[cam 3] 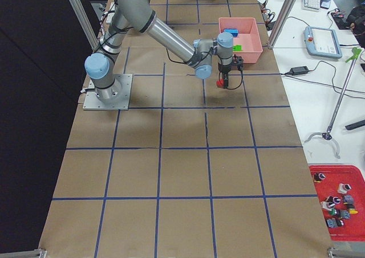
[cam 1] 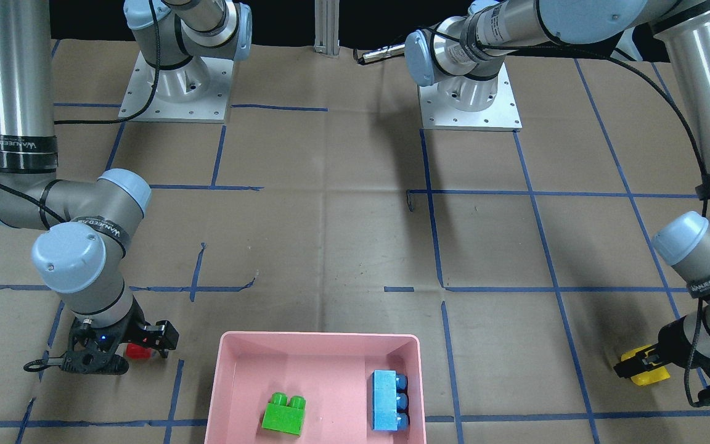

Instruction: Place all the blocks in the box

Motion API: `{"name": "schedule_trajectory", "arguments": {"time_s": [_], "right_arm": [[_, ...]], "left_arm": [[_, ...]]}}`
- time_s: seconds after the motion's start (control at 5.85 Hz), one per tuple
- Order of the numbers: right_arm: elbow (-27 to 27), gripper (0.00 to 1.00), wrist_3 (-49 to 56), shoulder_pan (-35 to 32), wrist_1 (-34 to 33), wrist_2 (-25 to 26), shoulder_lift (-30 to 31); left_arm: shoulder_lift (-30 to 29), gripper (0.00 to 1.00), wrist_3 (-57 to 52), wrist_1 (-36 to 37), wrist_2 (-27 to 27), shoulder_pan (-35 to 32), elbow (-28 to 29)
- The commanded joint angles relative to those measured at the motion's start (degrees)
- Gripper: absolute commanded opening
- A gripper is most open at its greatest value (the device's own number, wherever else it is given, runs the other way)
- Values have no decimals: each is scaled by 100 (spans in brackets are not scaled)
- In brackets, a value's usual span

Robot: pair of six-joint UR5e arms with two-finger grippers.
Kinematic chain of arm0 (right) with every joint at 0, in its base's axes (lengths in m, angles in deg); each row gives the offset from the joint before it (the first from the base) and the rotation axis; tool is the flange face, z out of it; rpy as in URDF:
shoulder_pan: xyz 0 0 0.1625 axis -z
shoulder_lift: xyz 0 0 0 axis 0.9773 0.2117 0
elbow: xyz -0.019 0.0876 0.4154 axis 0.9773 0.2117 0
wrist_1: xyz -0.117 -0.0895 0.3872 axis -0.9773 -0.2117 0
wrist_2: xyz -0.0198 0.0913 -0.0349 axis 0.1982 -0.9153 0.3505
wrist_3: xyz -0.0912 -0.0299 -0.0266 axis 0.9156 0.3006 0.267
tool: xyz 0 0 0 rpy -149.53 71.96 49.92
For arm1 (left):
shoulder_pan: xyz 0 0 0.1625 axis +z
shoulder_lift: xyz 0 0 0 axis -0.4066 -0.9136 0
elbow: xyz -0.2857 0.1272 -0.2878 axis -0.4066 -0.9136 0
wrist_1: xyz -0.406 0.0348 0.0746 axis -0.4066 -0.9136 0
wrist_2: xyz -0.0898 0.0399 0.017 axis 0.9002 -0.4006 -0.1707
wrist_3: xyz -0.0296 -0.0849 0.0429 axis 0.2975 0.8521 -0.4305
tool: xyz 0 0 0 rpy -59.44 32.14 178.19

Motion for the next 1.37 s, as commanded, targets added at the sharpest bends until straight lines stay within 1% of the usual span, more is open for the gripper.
{"name": "schedule_trajectory", "arguments": {"time_s": [0.0,0.17,0.34,0.51,0.68,0.85,1.03,1.2], "right_arm": [[-58,40,2,0,21,36,30],[-76,14,-6,0,73,202,47],[-85,6,2,8,91,203,56],[28,5,2,8,379,195,117],[290,5,28,8,721,212,318],[693,5,46,17,1359,177,511],[1358,5,177,9,2114,90,687],[2122,5,178,-26,2835,-328,672]], "left_arm": [[-64,89,-47,275,-2,38,-72],[-64,76,-56,276,6,108,-64],[-56,69,-56,276,6,108,-37],[-47,63,-65,276,6,108,-28],[-3,50,-74,267,6,108,-11],[58,35,-204,189,-2,108,85],[154,28,-336,188,-2,100,147],[390,27,-381,-47,-2,65,339]]}}
